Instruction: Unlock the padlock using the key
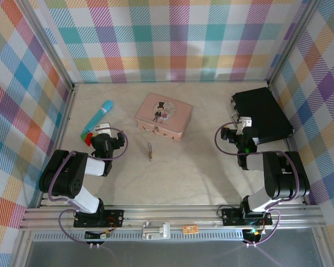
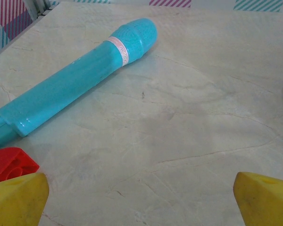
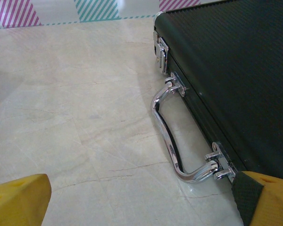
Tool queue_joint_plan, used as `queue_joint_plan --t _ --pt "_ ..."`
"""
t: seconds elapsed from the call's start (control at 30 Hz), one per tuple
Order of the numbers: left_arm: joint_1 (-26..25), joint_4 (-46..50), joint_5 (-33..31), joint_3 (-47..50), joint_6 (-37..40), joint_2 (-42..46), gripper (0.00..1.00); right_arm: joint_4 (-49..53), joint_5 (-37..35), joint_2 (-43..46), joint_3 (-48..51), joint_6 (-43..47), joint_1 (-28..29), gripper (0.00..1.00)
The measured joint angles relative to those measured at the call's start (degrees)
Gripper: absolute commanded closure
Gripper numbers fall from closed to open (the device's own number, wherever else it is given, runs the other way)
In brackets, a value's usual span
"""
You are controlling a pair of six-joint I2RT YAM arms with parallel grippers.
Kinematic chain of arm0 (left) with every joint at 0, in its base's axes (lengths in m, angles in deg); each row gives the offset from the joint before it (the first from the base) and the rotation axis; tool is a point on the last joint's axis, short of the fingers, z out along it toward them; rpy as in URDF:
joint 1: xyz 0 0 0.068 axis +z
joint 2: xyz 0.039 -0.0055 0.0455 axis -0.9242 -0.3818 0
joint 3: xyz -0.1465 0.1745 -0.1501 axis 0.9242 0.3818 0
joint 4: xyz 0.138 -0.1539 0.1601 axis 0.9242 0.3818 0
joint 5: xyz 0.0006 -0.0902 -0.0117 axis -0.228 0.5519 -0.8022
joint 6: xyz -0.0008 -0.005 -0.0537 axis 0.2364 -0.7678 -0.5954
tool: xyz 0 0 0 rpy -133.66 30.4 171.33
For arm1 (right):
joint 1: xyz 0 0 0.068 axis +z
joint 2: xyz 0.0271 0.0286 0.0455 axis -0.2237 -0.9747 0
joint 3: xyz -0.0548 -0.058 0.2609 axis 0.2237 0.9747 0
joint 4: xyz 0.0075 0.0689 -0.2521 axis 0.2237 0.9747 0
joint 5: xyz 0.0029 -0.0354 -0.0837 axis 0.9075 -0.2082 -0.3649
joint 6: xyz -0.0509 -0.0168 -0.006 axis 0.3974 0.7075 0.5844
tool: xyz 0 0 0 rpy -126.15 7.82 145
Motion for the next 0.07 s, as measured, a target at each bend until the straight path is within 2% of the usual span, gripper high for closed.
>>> queue_joint_plan --t 0.07 --pt "0.0 0.2 0.0 -0.6 0.0 0.0 0.00 0.0 0.0 0.0 0.0 0.0 0.0 0.01"
